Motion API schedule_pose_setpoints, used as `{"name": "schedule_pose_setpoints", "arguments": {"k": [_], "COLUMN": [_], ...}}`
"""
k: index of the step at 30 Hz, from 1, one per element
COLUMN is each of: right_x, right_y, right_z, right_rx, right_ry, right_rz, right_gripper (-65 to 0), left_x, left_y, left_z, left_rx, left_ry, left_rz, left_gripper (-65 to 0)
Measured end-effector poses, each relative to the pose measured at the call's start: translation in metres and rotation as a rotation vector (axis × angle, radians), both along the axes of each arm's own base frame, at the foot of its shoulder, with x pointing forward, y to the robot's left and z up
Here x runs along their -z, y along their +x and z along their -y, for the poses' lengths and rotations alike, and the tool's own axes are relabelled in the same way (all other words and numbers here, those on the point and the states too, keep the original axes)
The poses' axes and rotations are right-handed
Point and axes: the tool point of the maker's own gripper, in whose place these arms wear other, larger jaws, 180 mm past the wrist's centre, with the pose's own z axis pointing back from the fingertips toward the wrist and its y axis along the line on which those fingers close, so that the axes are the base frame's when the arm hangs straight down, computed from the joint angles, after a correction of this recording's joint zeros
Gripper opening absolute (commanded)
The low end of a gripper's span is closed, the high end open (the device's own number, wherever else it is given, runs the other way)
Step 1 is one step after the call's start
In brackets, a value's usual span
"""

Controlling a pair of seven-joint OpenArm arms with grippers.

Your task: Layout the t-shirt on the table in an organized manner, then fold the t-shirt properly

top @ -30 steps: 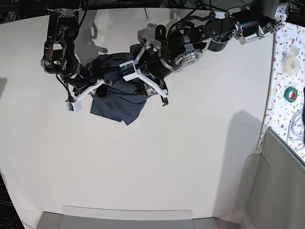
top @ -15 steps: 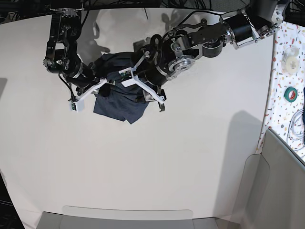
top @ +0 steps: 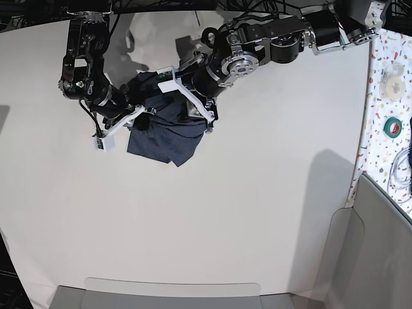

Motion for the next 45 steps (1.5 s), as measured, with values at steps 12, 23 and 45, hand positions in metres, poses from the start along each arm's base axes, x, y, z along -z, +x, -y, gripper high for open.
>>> {"name": "schedule_pose_setpoints", "arguments": {"k": [12, 23, 45], "right_x": [0.001, 0.002, 0.004], "right_y": [-0.001, -0.003, -0.008], "right_z": [-0.008, -0.012, -0.035], "right_rx": [-0.028, -0.026, -0.086], "right_ry": [-0.008, 0.000, 0.007], "right_rz": [-0.001, -0.006, -0.009], "right_gripper": [-65.0, -65.0, -65.0], "left_x": [0.023, 0.014, 0.000], "left_y": [-0.009, 0.000, 0.044], "left_z": [-0.013, 0.010, 0.002], "left_rx": [0.018, -0.045, -0.107], "left_ry": [0.067, -0.017, -0.045], "left_rz": [-0.025, -0.018, 0.058], "left_gripper": [-36.7, -36.7, -36.8]}}
